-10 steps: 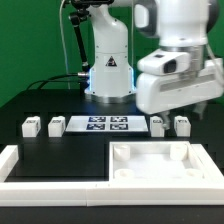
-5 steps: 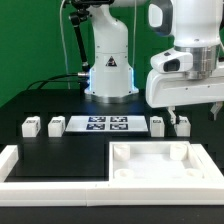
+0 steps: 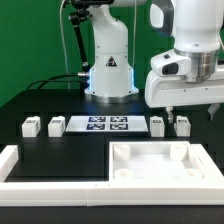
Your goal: Assemble square table
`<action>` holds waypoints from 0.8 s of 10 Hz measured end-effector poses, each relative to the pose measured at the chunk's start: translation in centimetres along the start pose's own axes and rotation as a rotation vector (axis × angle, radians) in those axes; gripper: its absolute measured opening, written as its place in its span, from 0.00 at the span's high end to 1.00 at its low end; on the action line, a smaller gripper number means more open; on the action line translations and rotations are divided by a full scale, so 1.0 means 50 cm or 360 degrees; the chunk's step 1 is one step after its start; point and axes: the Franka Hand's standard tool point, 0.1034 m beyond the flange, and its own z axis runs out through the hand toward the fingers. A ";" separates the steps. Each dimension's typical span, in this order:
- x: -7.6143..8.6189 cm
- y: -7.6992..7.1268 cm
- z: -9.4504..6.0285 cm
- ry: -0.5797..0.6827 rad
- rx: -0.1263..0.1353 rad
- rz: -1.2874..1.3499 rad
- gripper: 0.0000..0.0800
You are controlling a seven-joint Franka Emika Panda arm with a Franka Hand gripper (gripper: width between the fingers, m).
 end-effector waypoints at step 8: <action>-0.032 -0.011 0.046 -0.0926 -0.0043 0.0085 0.19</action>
Offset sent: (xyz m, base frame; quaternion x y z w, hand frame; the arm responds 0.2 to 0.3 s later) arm 0.0000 0.0000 0.0000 0.0000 -0.1296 0.0000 0.9916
